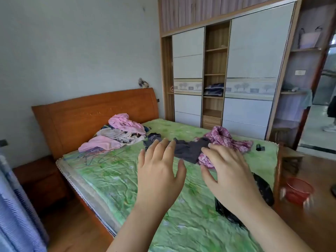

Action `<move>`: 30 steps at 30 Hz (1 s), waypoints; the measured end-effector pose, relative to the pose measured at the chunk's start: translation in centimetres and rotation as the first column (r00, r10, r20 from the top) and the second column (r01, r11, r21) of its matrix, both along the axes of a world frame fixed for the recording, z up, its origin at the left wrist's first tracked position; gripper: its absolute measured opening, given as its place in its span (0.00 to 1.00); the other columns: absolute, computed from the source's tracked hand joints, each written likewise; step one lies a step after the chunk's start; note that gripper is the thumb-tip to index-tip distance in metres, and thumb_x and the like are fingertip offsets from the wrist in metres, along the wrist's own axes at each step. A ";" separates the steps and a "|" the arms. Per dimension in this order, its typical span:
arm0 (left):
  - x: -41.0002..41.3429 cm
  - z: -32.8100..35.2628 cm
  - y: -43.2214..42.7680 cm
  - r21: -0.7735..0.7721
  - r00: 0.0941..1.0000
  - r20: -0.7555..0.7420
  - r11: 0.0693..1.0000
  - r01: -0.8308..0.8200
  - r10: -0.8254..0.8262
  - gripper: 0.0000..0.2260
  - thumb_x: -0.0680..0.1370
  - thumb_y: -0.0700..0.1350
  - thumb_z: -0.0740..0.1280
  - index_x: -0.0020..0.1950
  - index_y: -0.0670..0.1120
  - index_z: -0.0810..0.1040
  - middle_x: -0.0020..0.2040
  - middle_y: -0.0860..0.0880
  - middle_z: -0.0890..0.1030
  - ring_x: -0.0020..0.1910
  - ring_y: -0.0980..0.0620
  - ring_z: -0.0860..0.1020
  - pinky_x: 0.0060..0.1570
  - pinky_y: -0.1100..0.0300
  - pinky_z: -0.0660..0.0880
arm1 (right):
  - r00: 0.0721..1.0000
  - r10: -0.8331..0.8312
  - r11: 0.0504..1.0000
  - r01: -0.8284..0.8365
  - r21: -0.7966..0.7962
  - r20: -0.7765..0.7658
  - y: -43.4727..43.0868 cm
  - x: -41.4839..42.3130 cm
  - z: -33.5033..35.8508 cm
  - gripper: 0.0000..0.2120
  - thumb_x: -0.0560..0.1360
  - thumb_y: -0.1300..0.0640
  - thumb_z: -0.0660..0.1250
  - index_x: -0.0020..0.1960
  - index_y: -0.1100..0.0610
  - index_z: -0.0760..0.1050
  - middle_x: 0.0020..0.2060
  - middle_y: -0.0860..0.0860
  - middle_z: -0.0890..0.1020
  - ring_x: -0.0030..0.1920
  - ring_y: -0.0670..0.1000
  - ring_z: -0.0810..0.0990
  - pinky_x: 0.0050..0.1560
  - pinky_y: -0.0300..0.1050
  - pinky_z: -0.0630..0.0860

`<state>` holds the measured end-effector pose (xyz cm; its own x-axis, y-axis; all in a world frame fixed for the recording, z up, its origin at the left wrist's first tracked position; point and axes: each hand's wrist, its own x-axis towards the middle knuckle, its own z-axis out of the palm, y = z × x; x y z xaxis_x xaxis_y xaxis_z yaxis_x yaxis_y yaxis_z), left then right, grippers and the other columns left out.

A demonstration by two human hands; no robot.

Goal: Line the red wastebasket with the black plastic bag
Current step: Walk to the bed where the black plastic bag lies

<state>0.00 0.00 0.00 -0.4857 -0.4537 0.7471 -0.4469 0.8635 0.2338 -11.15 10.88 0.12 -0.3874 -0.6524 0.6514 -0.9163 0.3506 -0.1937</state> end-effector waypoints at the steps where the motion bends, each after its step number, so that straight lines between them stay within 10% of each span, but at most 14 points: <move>1: -0.3 -0.4 0.0 0.015 1.000 -0.001 1.000 0.023 -0.023 0.19 0.72 0.48 0.63 0.60 0.41 0.76 0.58 0.42 0.79 0.59 0.40 0.75 0.56 0.39 0.71 | 1.000 -0.011 1.000 0.011 0.011 0.006 0.0 -0.1 -0.6 0.18 0.70 0.57 0.70 0.58 0.60 0.76 0.55 0.57 0.79 0.56 0.59 0.76 0.56 0.61 0.72; 30: -17.7 -12.2 23.1 0.175 0.835 0.196 0.857 0.485 -0.513 0.18 0.70 0.45 0.66 0.58 0.40 0.77 0.57 0.41 0.80 0.59 0.40 0.75 0.58 0.37 0.68 | 0.827 -0.528 0.848 0.502 0.169 0.194 26.3 -11.3 -12.1 0.18 0.71 0.56 0.68 0.59 0.57 0.75 0.57 0.56 0.79 0.60 0.57 0.75 0.59 0.64 0.69</move>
<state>-17.71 23.08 -12.23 -0.8188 -0.1772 0.5461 -0.0145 0.9573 0.2888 -22.45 37.15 -12.00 -0.8133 -0.3763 0.4439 -0.5322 0.7895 -0.3057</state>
